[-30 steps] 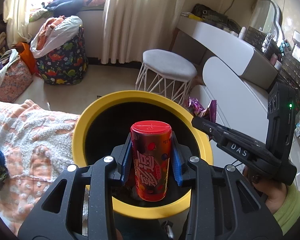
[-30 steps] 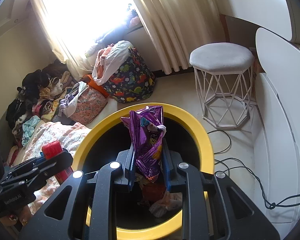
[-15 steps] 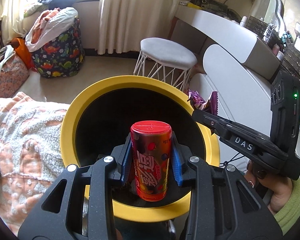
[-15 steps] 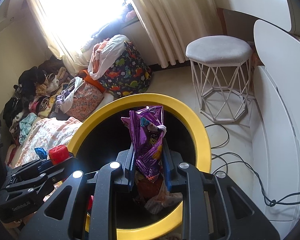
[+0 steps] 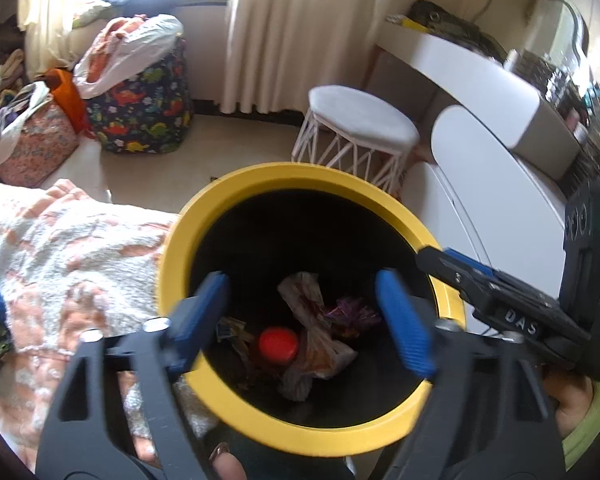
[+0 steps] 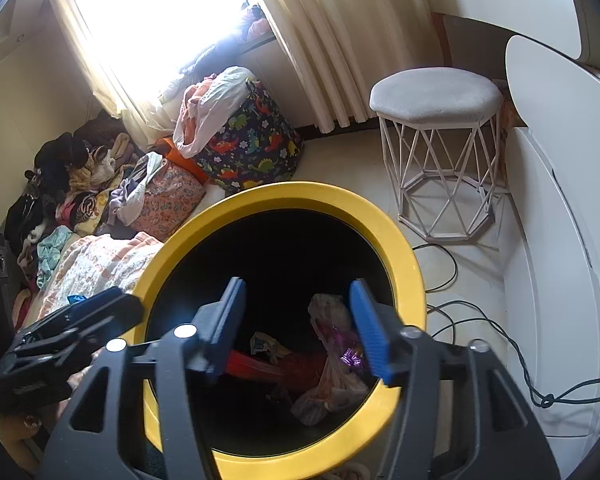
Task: Collect trash
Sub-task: 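Move both tools back toward the bed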
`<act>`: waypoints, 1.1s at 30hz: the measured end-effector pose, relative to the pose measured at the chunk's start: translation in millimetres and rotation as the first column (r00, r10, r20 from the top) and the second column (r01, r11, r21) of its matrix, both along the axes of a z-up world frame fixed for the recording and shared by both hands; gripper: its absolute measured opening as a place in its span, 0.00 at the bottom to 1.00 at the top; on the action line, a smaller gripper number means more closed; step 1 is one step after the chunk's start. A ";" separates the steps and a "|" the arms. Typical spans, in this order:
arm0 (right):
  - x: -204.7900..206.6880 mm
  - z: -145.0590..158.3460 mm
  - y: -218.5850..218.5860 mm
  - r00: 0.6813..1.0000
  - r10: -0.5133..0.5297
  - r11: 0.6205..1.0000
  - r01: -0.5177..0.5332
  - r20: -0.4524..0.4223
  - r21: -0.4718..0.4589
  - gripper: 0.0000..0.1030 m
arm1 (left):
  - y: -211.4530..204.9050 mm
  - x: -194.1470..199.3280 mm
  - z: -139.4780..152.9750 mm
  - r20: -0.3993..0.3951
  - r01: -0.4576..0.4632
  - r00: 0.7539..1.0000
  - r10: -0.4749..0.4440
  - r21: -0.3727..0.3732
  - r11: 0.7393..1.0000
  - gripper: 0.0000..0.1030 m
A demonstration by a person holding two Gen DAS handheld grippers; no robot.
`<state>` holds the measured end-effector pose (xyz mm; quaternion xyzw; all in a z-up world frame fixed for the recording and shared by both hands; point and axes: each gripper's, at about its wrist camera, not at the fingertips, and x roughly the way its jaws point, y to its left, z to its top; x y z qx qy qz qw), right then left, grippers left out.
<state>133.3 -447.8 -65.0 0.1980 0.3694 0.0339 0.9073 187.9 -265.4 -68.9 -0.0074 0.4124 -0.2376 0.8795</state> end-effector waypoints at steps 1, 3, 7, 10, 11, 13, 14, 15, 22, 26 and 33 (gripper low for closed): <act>-0.5 1.5 1.6 1.000 0.001 1.000 -0.001 0.004 -0.005 0.54 | 3.3 -0.2 2.6 0.006 -0.012 1.000 0.012 -0.006 1.000 0.89; -1.3 3.9 4.1 1.000 0.006 1.000 -0.006 0.012 -0.014 0.55 | 8.7 -1.7 7.7 0.020 -0.030 0.999 0.030 -0.011 0.999 0.89; -5.7 14.1 9.5 0.998 0.007 1.000 -0.006 0.056 -0.020 0.66 | 18.3 -5.9 15.9 0.053 -0.059 0.997 0.059 0.003 0.998 0.89; -8.8 21.1 14.3 0.996 0.015 0.999 -0.012 0.087 -0.030 0.69 | 26.7 -10.8 20.6 0.068 -0.081 0.994 0.080 0.007 0.997 0.89; -9.8 23.7 15.5 0.995 0.017 0.999 -0.014 0.097 -0.034 0.73 | 29.9 -13.4 21.7 0.073 -0.086 0.994 0.086 0.005 0.996 0.89; -11.9 27.3 17.6 0.994 0.020 0.999 -0.016 0.112 -0.036 0.75 | 35.4 -16.4 25.3 0.084 -0.101 0.991 0.100 0.005 0.995 0.89; -12.8 28.7 19.2 0.993 0.022 0.999 -0.018 0.116 -0.037 0.76 | 38.8 -17.7 27.2 0.089 -0.107 0.990 0.106 0.005 0.994 0.89; -13.1 30.3 20.6 0.992 0.027 0.999 -0.022 0.120 -0.039 0.77 | 41.7 -18.9 29.2 0.095 -0.112 0.989 0.112 0.004 0.994 0.89; -15.9 39.4 35.6 0.986 0.062 0.997 -0.053 0.153 -0.059 0.81 | 59.9 -27.0 41.7 0.131 -0.149 0.980 0.147 0.001 0.989 0.89; -18.9 43.9 47.5 0.982 0.085 0.995 -0.074 0.171 -0.068 0.82 | 72.8 -30.6 45.7 0.143 -0.171 0.975 0.170 -0.003 0.985 0.89; -22.8 52.2 67.5 0.972 0.128 0.990 -0.113 0.197 -0.084 0.82 | 94.2 -34.1 49.0 0.147 -0.218 0.965 0.219 -0.018 0.976 0.89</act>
